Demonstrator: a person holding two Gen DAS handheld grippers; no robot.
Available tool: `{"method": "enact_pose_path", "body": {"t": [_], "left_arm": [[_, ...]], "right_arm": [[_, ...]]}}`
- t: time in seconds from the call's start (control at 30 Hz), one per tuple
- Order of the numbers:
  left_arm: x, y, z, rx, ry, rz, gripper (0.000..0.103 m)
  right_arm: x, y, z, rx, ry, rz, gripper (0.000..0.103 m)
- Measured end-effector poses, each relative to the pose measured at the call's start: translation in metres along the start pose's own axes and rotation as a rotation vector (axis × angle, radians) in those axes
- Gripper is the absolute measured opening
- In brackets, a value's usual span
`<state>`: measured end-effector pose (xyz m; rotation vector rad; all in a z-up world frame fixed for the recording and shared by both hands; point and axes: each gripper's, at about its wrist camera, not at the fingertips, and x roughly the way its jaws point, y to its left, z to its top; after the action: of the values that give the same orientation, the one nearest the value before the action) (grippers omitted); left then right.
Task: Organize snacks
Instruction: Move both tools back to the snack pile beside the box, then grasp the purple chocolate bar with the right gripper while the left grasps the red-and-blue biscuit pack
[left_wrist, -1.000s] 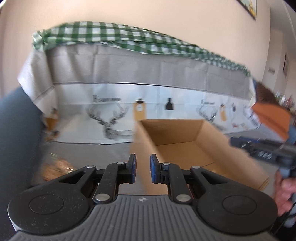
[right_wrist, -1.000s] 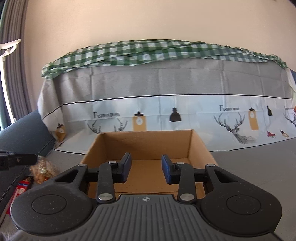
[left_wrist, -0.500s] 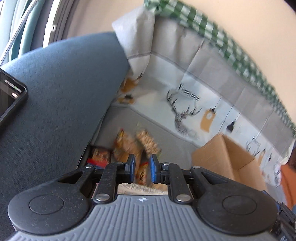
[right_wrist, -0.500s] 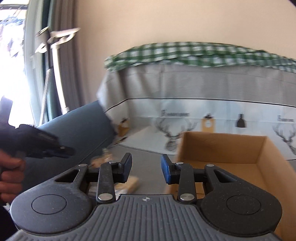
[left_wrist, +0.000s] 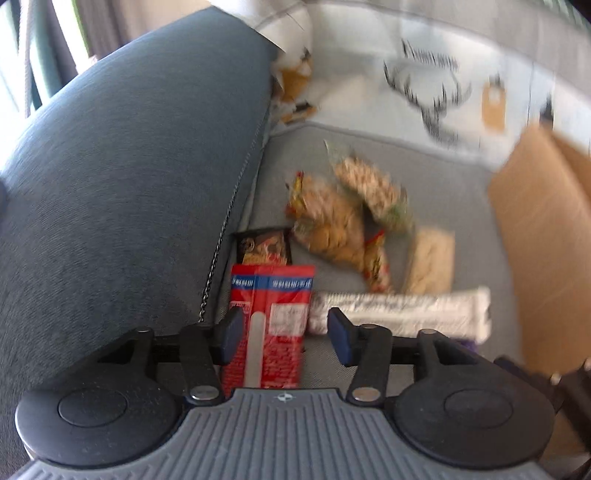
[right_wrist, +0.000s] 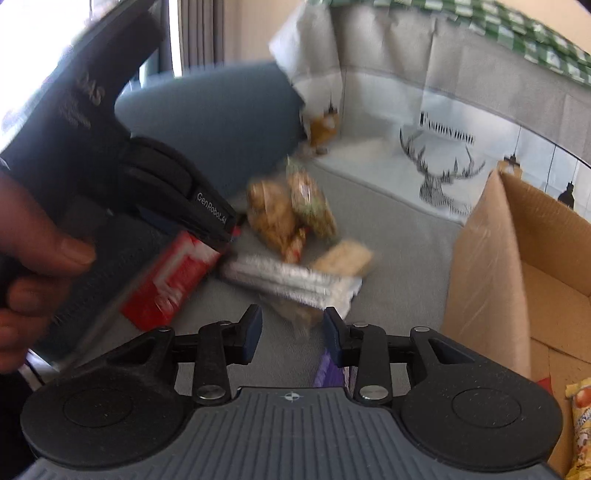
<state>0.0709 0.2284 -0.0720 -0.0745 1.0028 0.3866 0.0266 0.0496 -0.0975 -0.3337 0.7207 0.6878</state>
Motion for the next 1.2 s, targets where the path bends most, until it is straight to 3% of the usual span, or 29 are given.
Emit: {"method": "enact_pose_path", "body": {"t": [0.13, 0.37, 0.4, 0.53, 0.67, 0.7, 0.77, 0.87, 1.03, 1.13, 1.2], "left_arm": [[0.010, -0.012, -0.006, 0.092, 0.040, 0.049, 0.068], [0.031, -0.025, -0.007, 0.160, 0.107, 0.105, 0.068], [0.034, -0.026, -0.007, 0.168, 0.109, 0.115, 0.066], [0.032, -0.025, -0.008, 0.187, 0.093, 0.147, 0.041], [0.022, -0.020, -0.007, 0.172, 0.053, 0.139, 0.027], [0.019, -0.019, -0.006, 0.162, 0.037, 0.132, 0.012], [0.011, -0.015, -0.005, 0.142, 0.001, 0.131, 0.011], [0.002, -0.007, -0.003, 0.094, -0.025, 0.082, 0.010], [-0.021, 0.000, -0.003, 0.009, -0.119, -0.066, 0.009], [-0.027, 0.004, -0.003, -0.073, -0.128, -0.202, 0.009], [-0.024, 0.011, -0.001, -0.157, -0.083, -0.330, 0.009]], "right_arm": [[0.021, 0.000, -0.003, 0.025, 0.084, -0.039, 0.048], [0.037, -0.006, -0.008, 0.077, 0.152, -0.069, 0.049], [0.039, -0.007, -0.009, 0.086, 0.163, -0.074, 0.049], [0.046, -0.011, -0.011, 0.122, 0.205, -0.065, 0.047], [0.047, -0.012, -0.013, 0.127, 0.220, -0.047, 0.025], [0.046, -0.012, -0.013, 0.126, 0.219, -0.044, 0.023], [0.042, -0.012, -0.014, 0.129, 0.213, -0.037, 0.021], [0.038, -0.015, -0.012, 0.135, 0.196, -0.027, 0.020], [0.028, -0.019, -0.008, 0.147, 0.163, -0.008, 0.019], [0.019, -0.020, -0.007, 0.153, 0.135, 0.022, 0.019], [0.014, -0.021, -0.006, 0.160, 0.115, 0.049, 0.019]]}}
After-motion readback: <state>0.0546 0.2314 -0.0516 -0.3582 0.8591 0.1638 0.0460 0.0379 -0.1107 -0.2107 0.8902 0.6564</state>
